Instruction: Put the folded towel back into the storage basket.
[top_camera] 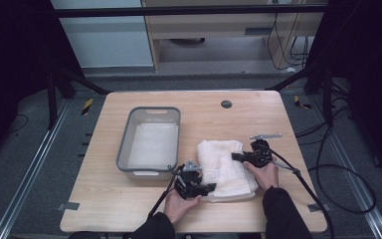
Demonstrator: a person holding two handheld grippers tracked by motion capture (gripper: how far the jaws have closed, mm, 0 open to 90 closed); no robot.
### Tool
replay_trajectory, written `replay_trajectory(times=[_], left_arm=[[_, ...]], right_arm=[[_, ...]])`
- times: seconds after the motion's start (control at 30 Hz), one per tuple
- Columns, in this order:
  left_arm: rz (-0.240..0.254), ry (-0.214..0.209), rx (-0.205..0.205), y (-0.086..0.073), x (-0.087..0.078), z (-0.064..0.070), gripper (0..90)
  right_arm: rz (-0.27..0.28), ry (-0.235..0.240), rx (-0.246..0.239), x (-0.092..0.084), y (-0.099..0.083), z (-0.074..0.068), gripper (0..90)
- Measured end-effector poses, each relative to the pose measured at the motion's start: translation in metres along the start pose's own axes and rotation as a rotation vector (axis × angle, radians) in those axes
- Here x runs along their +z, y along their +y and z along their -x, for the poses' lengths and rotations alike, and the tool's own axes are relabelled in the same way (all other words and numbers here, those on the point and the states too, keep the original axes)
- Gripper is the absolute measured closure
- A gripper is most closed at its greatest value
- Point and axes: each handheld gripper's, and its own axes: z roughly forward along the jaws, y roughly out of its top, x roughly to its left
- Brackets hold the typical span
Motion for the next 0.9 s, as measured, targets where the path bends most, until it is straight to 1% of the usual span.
replay_trajectory(times=[0.03,0.17,0.2,0.27,0.33,0.47,0.6,0.63,0.77,0.9], left_arm=[[0.0,-0.004,-0.009,0.0,-0.001,0.0,57.9],[0.007,-0.01,-0.008,0.001,-0.003,0.001,63.8],[0.008,-0.011,-0.011,0.001,-0.004,0.001,64.6],[0.011,-0.012,-0.004,0.001,-0.004,0.001,65.9],[0.022,-0.011,0.006,0.002,-0.007,0.004,66.5],[0.036,-0.011,0.028,0.004,-0.012,0.007,66.6],[0.058,-0.022,0.041,0.008,-0.019,0.011,66.6],[0.062,-0.021,0.045,0.008,-0.02,0.012,66.6],[0.074,-0.007,0.082,0.01,-0.028,0.016,66.5],[0.088,-0.006,0.09,0.012,-0.036,0.017,66.5]], right_arm=[[0.0,0.0,0.007,0.0,0.0,0.0,70.9],[0.013,0.001,-0.003,-0.003,0.0,-0.003,72.0],[0.016,0.001,-0.005,-0.005,0.001,-0.003,72.1],[0.029,0.008,-0.002,-0.008,0.002,-0.005,72.2],[0.044,0.011,-0.002,-0.013,0.004,-0.006,72.2],[0.072,0.01,-0.02,-0.022,0.006,-0.011,72.1],[0.105,0.01,-0.029,-0.032,0.009,-0.016,72.1],[0.113,0.014,-0.034,-0.034,0.009,-0.017,72.1],[0.134,0.026,-0.04,-0.042,0.011,-0.022,72.1],[0.152,0.026,-0.056,-0.048,0.014,-0.03,72.1]])
